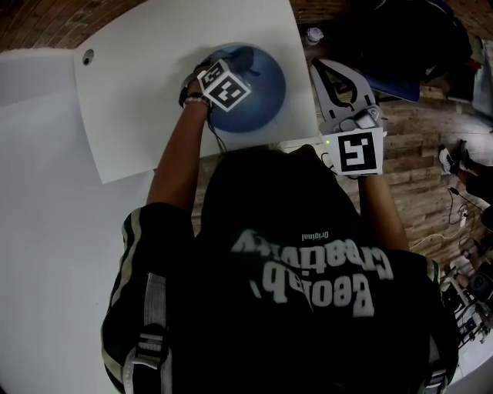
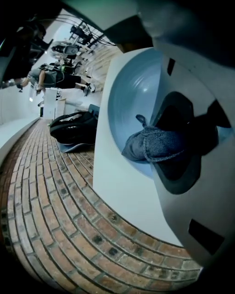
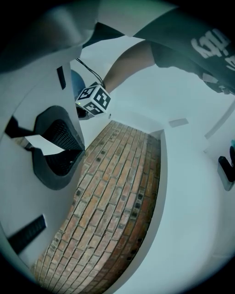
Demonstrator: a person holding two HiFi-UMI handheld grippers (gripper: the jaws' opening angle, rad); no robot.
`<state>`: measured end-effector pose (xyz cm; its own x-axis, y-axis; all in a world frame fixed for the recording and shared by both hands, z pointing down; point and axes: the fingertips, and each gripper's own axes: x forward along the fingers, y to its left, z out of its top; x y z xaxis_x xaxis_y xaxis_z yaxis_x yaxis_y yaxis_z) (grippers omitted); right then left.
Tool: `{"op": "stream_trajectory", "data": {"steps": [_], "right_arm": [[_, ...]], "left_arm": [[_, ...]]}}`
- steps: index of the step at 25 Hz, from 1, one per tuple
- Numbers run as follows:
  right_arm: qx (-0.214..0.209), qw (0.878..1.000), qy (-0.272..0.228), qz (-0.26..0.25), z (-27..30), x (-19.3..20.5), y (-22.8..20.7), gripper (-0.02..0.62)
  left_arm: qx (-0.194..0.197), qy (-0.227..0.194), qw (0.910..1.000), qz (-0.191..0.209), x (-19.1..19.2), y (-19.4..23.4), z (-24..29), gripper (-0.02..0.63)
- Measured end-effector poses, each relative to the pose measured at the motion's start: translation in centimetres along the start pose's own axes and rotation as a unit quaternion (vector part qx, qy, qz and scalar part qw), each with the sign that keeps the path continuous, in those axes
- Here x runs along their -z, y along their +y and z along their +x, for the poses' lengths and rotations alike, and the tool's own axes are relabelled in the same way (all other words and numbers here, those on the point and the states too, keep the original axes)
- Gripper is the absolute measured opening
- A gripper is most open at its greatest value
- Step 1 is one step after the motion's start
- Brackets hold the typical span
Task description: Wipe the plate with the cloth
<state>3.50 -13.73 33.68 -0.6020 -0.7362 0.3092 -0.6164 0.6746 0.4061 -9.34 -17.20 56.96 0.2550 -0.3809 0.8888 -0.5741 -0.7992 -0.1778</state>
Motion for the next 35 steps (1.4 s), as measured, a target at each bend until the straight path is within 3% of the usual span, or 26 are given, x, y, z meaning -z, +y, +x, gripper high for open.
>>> {"op": "stream_trajectory", "data": {"steps": [8, 18, 27, 35], "right_arm": [[-0.027, 0.999, -0.017, -0.003, 1.1, -0.9, 0.9, -0.006], [-0.044, 0.998, -0.033, -0.009, 1.3, -1.6, 2.3, -0.006], [-0.044, 0.998, -0.040, -0.007, 0.6, -1.6, 2.0, -0.006], [-0.032, 0.999, -0.038, -0.003, -0.1, -1.3, 1.4, -0.006]], "left_arm": [[-0.023, 0.031, 0.9985, -0.038, 4.7, 1.5, -2.1, 0.135], [-0.017, 0.036, 0.9979, -0.050, 8.2, -1.7, -4.9, 0.135], [0.012, 0.034, 0.9983, -0.046, 8.8, -6.5, -5.2, 0.135], [0.060, 0.013, 0.9981, -0.001, 6.0, -10.1, -4.6, 0.135]]}}
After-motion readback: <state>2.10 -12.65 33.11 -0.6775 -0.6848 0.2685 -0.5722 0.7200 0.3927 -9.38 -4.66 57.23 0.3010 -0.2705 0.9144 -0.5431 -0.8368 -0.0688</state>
